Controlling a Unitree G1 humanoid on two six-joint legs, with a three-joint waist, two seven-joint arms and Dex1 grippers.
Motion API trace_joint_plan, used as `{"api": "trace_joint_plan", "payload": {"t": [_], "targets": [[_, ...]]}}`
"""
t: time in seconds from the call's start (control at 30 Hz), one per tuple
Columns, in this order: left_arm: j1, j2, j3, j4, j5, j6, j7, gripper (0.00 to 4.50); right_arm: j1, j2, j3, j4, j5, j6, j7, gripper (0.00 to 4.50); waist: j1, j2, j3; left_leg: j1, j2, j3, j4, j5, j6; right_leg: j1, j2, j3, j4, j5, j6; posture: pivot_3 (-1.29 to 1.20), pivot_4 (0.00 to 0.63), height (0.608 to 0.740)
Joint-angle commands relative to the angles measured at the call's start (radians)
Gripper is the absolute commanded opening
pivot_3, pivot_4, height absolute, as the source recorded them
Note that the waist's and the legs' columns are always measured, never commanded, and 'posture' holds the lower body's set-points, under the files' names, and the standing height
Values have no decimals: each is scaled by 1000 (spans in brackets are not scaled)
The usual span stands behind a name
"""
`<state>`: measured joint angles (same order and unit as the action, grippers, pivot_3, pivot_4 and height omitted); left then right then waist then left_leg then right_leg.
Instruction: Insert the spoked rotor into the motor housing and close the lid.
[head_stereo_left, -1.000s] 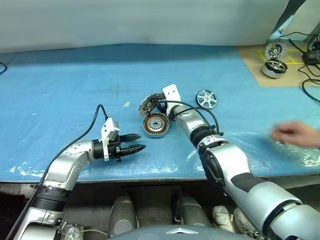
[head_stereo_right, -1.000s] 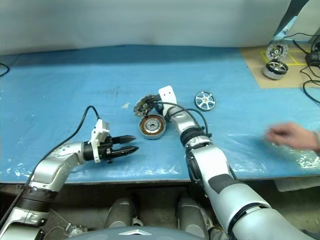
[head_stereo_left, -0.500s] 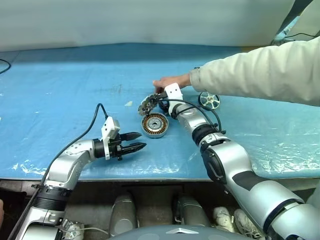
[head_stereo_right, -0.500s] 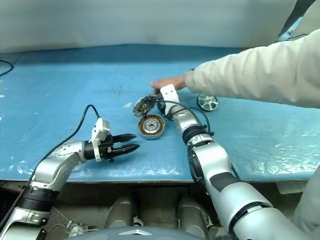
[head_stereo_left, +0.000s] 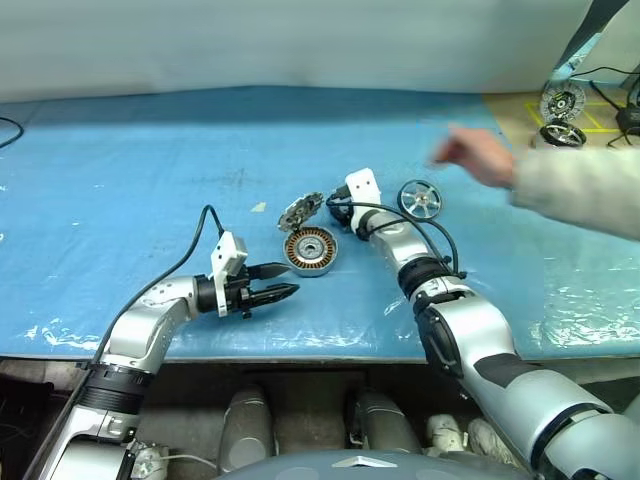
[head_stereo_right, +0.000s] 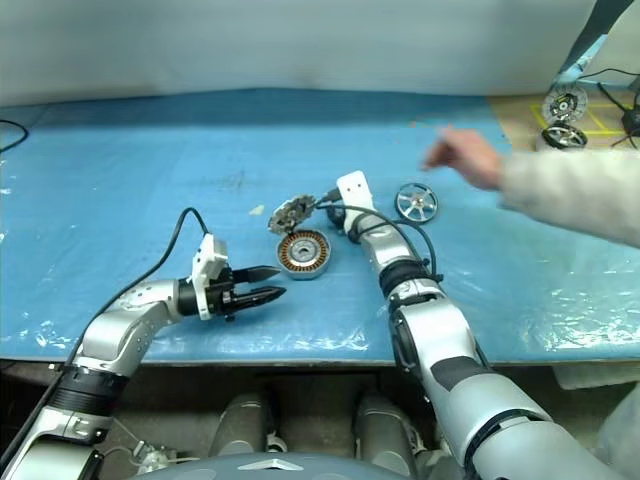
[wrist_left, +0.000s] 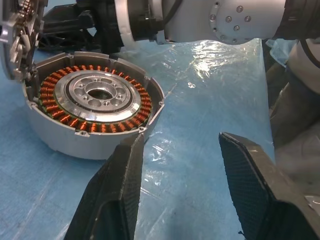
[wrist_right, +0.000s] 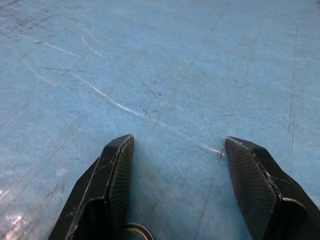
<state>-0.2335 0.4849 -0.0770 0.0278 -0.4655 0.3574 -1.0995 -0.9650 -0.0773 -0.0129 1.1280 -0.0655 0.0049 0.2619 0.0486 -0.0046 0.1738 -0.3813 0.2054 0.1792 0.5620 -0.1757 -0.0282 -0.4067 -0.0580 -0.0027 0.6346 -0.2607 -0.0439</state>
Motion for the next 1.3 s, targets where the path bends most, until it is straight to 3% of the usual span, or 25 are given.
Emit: {"api": "trace_joint_plan", "payload": {"t": [0.03,0.33,0.47,0.8,1.3], "targets": [[-11,3,9,-1,0,-26,-18,2504,61,1,31,-10,-17,40,18,3043,-1,0,0,0,0,0,0,0,0,0,0,0,0,0,0,0,150,740],[-31,-16,-2,22,12,-29,-18,2504,127,35,79,-109,-24,54,69,3043,-7,0,0,2,0,-1,0,0,0,1,0,0,0,0,0,0,150,740],[-26,-23,-5,9,17,-20,-10,2504,164,23,66,-257,20,85,130,3043,-8,0,0,2,0,-1,0,0,0,1,0,0,0,0,0,0,150,740],[6,1,13,-47,-2,7,-17,2504,337,-85,146,-549,0,164,255,3043,-2,0,0,0,0,-1,-2,0,0,2,0,-1,-5,0,0,0,150,740],[-52,-15,-1,51,19,-30,-52,2504,386,-123,127,-551,19,206,193,3043,-1,0,0,7,-1,-2,-4,0,0,12,0,-1,-11,0,1,0,150,740]]}}
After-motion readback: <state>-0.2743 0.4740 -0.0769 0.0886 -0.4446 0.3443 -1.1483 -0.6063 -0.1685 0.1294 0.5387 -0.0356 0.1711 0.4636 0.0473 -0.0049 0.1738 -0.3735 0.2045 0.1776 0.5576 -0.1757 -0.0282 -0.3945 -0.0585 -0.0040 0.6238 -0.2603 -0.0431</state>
